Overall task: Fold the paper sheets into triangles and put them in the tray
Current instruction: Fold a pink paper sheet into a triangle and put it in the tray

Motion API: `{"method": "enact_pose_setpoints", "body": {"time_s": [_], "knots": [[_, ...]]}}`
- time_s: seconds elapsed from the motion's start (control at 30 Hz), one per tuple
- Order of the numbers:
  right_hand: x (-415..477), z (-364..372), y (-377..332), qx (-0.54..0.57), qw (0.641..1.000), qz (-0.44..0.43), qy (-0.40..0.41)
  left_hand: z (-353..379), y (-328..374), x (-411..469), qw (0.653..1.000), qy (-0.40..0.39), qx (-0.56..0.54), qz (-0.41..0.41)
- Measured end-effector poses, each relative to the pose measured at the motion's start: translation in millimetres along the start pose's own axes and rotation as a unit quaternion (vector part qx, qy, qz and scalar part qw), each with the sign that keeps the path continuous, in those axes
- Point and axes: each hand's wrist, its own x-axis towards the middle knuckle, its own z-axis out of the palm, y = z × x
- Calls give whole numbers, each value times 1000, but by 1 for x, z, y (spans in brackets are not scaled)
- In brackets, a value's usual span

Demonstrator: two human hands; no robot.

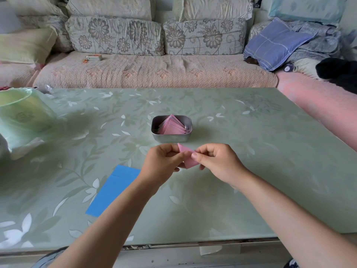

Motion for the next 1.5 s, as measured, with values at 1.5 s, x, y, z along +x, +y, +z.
{"method": "enact_pose_setpoints", "body": {"time_s": [1.5], "knots": [[3, -4, 18, -403, 912, -79, -20, 4, -23, 4, 903, -25, 392, 174]]}}
